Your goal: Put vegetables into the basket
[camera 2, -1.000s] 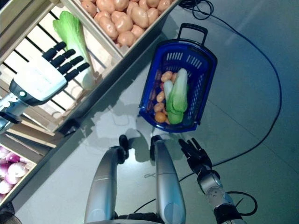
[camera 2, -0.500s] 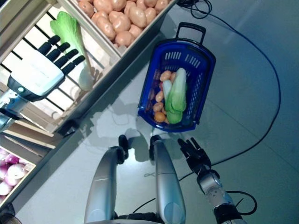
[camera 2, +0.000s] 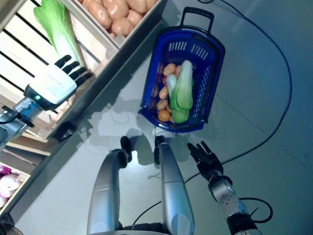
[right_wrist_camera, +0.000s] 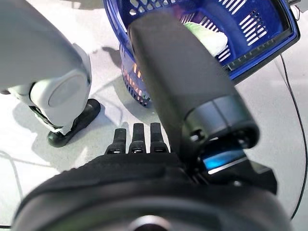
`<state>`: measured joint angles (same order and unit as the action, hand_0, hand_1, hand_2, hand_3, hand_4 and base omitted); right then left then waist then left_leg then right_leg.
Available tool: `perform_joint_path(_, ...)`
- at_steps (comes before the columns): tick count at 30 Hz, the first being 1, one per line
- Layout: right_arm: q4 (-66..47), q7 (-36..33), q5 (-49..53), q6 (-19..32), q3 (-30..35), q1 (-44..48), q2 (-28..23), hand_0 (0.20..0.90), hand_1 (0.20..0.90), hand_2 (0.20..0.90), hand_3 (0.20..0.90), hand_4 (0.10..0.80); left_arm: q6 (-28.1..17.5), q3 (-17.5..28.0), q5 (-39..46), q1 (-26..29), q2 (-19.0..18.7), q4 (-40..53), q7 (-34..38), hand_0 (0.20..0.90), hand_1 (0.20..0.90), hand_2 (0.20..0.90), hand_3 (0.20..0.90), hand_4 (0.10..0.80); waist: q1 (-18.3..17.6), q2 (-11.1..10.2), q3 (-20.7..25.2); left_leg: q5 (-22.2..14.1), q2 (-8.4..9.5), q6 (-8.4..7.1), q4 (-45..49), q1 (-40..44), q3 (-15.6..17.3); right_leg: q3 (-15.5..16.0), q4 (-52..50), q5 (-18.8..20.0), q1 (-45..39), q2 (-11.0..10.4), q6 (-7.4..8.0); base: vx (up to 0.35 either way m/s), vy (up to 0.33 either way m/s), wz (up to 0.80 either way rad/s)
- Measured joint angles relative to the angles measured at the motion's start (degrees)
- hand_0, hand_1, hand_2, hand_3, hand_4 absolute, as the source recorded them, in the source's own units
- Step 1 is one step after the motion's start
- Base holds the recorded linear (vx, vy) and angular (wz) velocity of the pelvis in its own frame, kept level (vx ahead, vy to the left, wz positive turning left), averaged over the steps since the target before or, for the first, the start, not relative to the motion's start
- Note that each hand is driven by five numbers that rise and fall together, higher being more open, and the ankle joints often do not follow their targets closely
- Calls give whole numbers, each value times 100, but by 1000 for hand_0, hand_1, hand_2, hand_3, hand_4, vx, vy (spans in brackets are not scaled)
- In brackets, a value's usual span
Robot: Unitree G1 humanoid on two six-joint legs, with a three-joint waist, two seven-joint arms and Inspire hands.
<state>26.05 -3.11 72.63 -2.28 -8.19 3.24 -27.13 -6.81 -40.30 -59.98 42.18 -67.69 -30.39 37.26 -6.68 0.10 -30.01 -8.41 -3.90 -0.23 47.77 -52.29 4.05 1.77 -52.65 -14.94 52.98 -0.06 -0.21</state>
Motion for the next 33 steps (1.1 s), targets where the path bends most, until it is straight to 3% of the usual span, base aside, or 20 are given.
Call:
perform_joint_path(11,-193,-14,3,-9,-9,89,-165,900,900,900,900,800,665,6,126,251,354,-305,280,900,900,900,900,800,-12,-51,2,-25,-2,8,472,-886,-25,-27,-429,31,878,-2,14,-26,67,-1)
perform_joint_path(21,-552,-55,4,-151,-91,277,-304,900,900,900,900,800,1720,64,120,379,415,-283,609,900,900,900,900,800,-12,-72,2,2,114,42,457,-1446,-29,-115,-382,165,1491,-38,73,-30,69,-6)
perform_joint_path(33,-825,-55,85,-232,-125,320,-399,900,900,900,900,800,1946,65,124,381,464,-404,727,900,900,900,900,800,-42,-90,5,31,134,68,333,-1460,-26,-100,-243,195,1489,-69,60,-14,6,0)
